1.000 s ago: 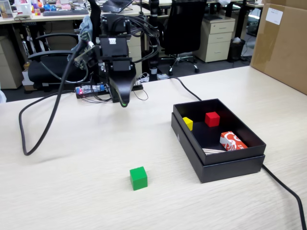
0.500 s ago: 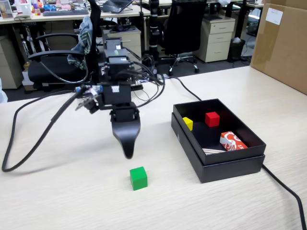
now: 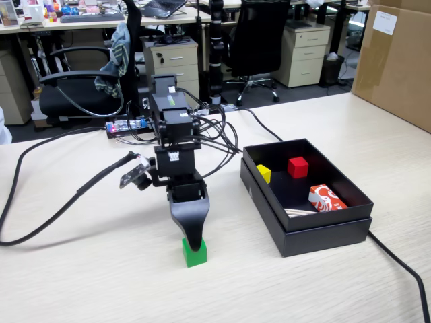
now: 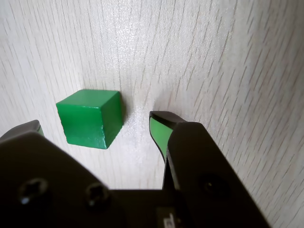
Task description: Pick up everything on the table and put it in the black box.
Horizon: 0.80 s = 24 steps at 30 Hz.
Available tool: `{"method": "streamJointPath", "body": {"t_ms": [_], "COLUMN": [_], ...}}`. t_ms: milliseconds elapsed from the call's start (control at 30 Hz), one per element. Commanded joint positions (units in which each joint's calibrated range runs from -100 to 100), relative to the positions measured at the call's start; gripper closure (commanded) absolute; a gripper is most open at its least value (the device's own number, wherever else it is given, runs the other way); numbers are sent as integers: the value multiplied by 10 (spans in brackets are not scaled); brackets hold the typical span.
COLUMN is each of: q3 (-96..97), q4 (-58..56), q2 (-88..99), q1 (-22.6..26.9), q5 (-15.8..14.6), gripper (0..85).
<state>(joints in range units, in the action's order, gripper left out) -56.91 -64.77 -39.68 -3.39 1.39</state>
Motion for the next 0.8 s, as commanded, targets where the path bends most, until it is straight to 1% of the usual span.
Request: {"method": "streamJointPath", "body": {"t_ms": [0, 233, 533, 767], "q3": [-56, -56, -52, -46], "q4": [20, 20, -9, -42], "q2": [8, -13, -13, -13], "q1": [5, 7, 5, 5], "q5": [8, 12, 11, 9], "gripper": [406, 410, 591, 598]}}
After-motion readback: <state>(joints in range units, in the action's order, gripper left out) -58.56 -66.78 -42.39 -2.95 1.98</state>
